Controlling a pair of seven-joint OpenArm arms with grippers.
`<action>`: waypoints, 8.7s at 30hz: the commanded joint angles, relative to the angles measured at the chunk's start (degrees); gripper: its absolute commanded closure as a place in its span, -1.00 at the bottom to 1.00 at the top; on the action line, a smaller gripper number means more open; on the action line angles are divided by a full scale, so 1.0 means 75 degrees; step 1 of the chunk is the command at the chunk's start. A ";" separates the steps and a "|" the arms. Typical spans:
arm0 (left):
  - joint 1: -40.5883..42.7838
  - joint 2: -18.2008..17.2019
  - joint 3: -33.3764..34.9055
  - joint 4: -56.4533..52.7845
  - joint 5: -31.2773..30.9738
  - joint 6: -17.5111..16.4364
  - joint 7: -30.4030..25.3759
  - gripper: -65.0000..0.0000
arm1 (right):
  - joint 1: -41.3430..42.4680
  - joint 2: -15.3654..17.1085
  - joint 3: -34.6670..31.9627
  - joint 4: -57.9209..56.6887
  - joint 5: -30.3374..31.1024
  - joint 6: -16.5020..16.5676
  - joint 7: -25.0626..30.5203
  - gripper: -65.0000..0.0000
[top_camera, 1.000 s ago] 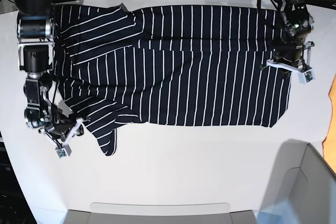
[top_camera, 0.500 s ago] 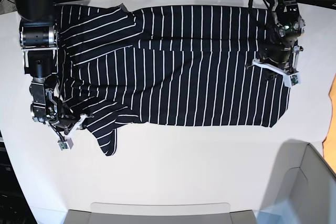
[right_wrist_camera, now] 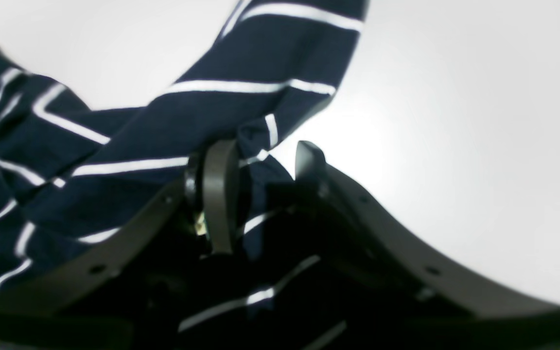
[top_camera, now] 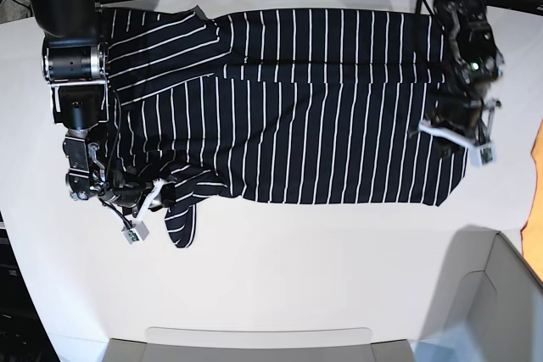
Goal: Fold the T-shirt properly
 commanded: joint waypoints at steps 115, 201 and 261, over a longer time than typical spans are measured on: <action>-0.1781 -0.2121 0.0217 -0.4217 -0.1510 -0.2068 -0.0970 1.00 | -0.3426 0.0767 0.2288 0.7585 -0.0079 0.0004 -0.2655 1.00; 0.2075 -0.2097 -0.1776 -0.0559 -0.1498 -0.2091 0.1702 1.00 | -0.9041 0.0895 0.3449 1.2145 -0.0020 0.0063 -0.3768 1.00; 0.2427 -0.2062 -0.0252 -0.4205 -0.3455 -0.2103 -0.0478 0.18 | -0.9088 0.1271 0.3413 1.1922 -0.0032 0.0063 -0.3768 0.46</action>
